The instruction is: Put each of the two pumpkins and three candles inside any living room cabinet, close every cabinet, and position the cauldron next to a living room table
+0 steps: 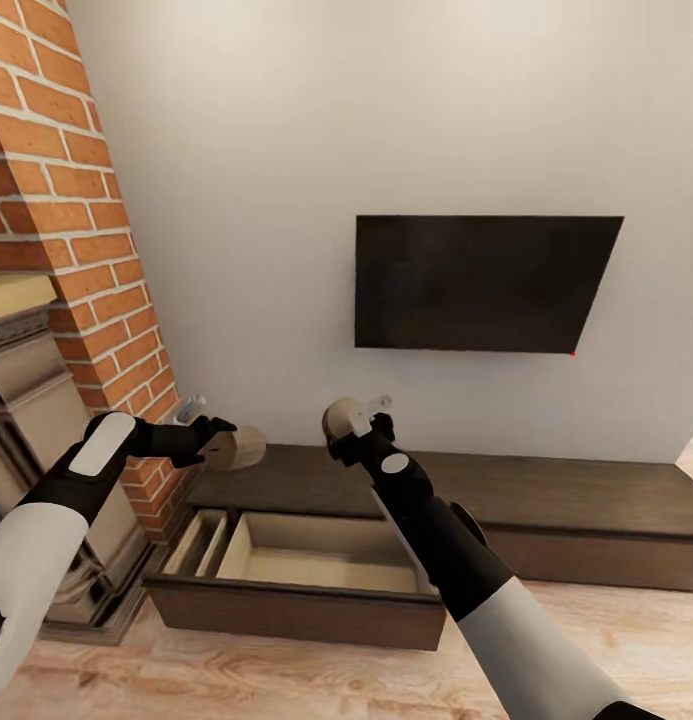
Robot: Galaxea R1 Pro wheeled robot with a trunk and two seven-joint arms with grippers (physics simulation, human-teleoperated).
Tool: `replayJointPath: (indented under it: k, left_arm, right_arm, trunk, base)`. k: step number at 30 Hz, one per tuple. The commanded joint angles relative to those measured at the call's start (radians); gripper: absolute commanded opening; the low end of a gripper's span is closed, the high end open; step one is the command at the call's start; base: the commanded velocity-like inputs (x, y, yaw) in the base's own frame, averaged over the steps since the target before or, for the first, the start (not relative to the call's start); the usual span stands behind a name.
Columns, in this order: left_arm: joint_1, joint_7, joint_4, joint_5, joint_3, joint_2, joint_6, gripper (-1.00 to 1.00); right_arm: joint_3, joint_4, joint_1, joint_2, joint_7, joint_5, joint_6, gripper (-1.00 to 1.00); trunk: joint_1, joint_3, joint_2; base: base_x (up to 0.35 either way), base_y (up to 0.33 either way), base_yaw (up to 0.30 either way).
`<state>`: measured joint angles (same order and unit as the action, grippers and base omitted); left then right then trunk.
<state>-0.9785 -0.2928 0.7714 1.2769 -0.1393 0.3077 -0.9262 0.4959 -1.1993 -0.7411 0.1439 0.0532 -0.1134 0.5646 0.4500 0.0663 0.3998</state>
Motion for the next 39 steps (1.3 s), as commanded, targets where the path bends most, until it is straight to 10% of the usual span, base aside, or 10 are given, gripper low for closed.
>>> replayJointPath:
  k: [1,32,35,39]
  left_arm:
    - [0.000,0.000,0.000,0.005,0.001,-0.001,0.001,-1.00]
    - [0.000,0.001,0.001,0.004,0.000,-0.002,0.001,-1.00]
    - [0.000,0.001,0.004,0.004,-0.005,-0.001,0.001,-1.00]
    - [0.000,0.000,0.007,0.003,-0.149,-0.001,0.002,-1.00]
  right_arm:
    - [0.000,0.000,0.000,0.000,0.000,-0.002,0.000,-1.00]
    - [0.004,0.003,0.000,0.003,0.001,0.001,0.001,-1.00]
    - [0.003,0.082,0.000,0.013,0.010,0.066,0.003,-1.00]
    - [0.000,0.210,-0.004,0.018,0.064,0.131,-0.001,-1.00]
  trunk:
    - [0.000,-0.001,0.000]
    - [0.000,-0.018,0.000]
    - [0.000,-0.018,0.000]
    - [0.000,-0.018,0.000]
  base:
    - [0.262,0.227,-0.217]
    - [0.180,0.245,-0.100]
    - [0.008,0.012,0.000]
    - [0.001,0.002,0.000]
